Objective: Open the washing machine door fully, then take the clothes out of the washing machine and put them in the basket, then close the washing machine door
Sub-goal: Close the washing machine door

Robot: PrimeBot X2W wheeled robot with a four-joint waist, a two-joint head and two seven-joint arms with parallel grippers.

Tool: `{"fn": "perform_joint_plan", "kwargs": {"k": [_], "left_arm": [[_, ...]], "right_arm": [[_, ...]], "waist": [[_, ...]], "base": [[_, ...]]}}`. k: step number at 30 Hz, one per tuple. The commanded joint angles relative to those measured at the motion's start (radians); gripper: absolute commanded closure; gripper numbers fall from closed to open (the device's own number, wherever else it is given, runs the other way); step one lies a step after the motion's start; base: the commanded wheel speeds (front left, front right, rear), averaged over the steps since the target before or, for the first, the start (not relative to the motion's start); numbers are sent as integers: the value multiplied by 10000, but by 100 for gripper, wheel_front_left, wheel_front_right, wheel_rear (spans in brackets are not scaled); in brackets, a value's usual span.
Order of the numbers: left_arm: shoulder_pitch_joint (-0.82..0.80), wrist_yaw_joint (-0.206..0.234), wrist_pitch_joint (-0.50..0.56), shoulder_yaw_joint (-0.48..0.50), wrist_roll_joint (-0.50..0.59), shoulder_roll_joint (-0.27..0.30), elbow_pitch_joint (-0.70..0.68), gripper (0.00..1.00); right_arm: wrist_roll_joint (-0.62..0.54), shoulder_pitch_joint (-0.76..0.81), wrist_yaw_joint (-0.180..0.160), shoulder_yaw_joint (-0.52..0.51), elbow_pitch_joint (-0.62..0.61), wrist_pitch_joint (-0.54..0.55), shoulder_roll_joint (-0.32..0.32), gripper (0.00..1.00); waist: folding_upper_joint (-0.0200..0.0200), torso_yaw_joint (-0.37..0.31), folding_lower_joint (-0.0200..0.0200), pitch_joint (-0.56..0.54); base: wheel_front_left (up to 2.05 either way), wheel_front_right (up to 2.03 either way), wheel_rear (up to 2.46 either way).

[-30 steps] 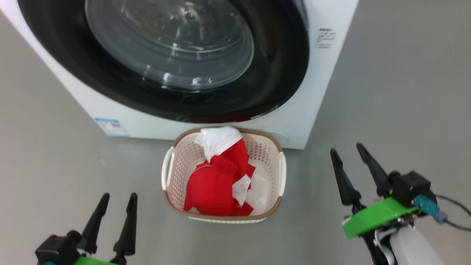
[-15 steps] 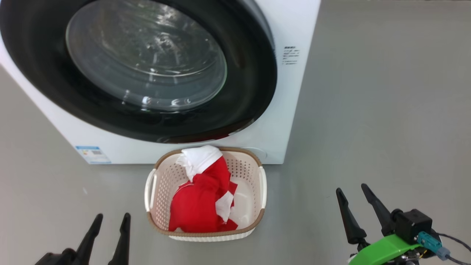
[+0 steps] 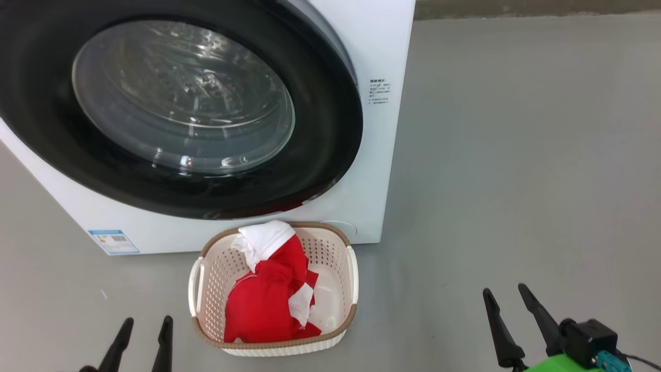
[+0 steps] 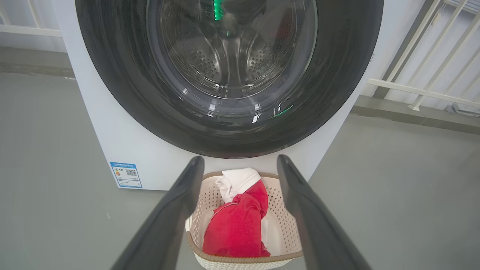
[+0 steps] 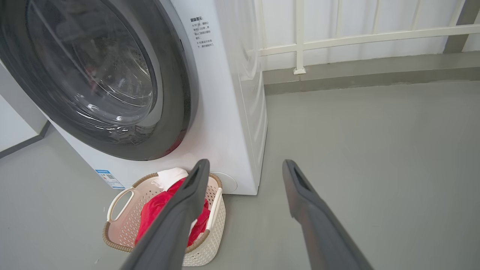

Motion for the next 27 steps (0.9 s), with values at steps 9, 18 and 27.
{"fn": "perform_joint_plan", "kwargs": {"k": [9,18,27], "left_arm": [[255,-56,-122,463,224,140,-330,0],[426,-56,-122,527,299,75,-414,0],[450,-56,-122,522,316,31,-406,0]], "right_arm": [[100,423,-11,98,-348,-63,-51,0],[135,544,-11,-8,-446,-63,-51,0],[128,558,-11,-7,-469,-63,-51,0]], "waist": [[-1,-72,0,-347],[-1,-26,0,-393],[-1,7,0,-397]], "base": [[0,0,0],[0,0,0],[0,0,0]]}}
